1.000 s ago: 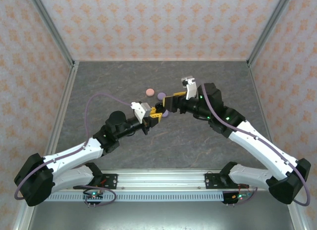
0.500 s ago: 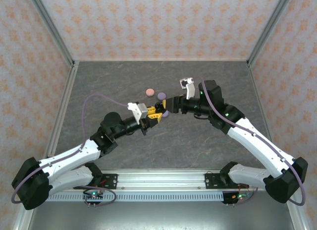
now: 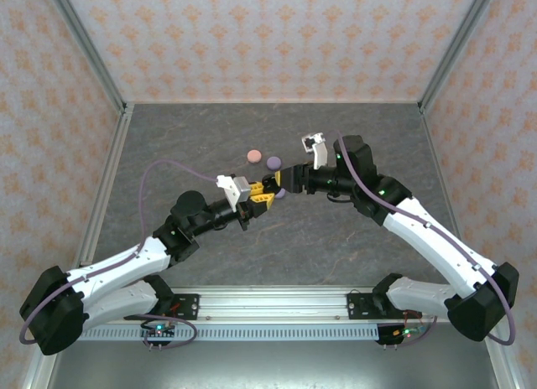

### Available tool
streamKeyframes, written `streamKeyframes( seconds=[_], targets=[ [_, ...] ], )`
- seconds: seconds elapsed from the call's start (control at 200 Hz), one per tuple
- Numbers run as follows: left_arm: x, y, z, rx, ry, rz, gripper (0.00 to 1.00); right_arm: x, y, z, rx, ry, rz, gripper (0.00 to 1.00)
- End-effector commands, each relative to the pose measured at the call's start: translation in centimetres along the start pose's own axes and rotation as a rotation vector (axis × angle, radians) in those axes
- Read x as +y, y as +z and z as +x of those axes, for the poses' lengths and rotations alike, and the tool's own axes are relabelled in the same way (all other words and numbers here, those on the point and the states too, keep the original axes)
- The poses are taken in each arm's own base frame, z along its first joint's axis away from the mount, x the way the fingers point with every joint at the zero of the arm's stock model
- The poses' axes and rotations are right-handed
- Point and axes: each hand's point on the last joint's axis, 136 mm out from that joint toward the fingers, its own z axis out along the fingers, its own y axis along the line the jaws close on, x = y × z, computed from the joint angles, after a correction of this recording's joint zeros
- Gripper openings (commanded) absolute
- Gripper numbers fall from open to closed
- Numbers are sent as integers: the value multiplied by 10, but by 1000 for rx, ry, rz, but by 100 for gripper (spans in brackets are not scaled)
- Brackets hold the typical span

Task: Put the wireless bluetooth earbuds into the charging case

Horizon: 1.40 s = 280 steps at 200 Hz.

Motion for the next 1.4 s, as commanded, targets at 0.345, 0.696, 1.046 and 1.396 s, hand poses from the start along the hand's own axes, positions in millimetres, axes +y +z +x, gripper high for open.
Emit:
streamKeyframes(
  seconds=[0.345, 0.696, 1.046, 1.396],
  targets=[
    [-7, -4, -20, -77, 28, 18, 0, 20, -8, -11, -22, -24, -71, 55],
    [-10, -6, -23, -86, 34, 34, 0, 35, 5, -1, 61, 78, -281, 75],
    [-8, -3, -19, -73, 29, 31, 0, 56, 4, -10, 49, 40, -383, 66],
    [-6, -3, -14, -59, 27, 16, 0, 80, -18, -16, 16, -36, -454, 61]
  ],
)
